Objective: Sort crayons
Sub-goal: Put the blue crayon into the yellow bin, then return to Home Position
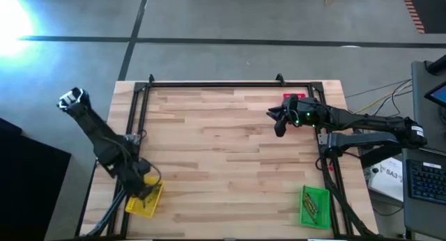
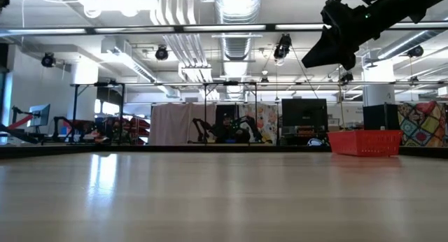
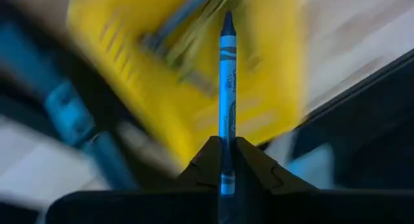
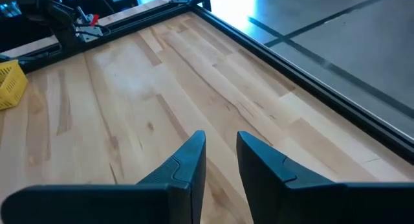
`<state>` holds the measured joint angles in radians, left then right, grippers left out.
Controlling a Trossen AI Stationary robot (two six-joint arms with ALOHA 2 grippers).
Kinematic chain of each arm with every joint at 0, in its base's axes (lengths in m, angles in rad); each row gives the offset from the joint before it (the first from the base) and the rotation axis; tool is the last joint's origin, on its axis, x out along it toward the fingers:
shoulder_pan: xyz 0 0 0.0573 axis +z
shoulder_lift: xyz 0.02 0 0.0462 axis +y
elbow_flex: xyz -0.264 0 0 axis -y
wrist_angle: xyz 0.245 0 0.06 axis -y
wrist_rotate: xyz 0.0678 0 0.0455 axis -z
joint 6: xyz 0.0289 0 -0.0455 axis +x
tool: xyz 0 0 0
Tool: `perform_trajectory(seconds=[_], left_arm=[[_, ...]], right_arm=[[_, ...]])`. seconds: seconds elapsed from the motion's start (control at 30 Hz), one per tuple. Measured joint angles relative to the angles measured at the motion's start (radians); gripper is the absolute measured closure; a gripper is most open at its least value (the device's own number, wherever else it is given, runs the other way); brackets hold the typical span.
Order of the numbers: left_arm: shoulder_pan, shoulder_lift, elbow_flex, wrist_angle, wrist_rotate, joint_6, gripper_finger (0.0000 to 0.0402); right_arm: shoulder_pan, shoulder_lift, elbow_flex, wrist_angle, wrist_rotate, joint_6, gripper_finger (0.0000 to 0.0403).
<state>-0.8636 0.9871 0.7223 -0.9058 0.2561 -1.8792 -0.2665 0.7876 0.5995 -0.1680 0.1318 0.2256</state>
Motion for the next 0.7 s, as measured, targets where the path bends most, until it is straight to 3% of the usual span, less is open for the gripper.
perform_trajectory(seconds=[0.1, 0.33, 0.5, 0.57, 0.7], left_arm=[[-0.034, 0.018, -0.037, -0.002, 0.060, -0.014, 0.0380], [-0.021, -0.002, -0.062, 0.039, 0.018, 0.084, 0.0307], [0.000, -0.036, 0.001, -0.004, 0.003, 0.118, 0.0250], [0.019, -0.050, 0.045, -0.080, -0.071, 0.120, 0.0234], [0.092, -0.073, 0.157, -0.257, -0.374, 0.141, 0.0221]], right_arm=[[0.000, 0.000, 0.000, 0.005, 0.006, -0.001, 0.0317], [0.000, 0.000, 0.001, 0.023, 0.053, -0.014, 0.0291], [0.000, 0.000, 0.001, 0.029, 0.054, -0.014, 0.0273], [0.000, 0.001, 0.001, 0.035, 0.054, -0.014, 0.0270], [0.000, 0.003, 0.001, 0.068, 0.053, -0.003, 0.0271]])
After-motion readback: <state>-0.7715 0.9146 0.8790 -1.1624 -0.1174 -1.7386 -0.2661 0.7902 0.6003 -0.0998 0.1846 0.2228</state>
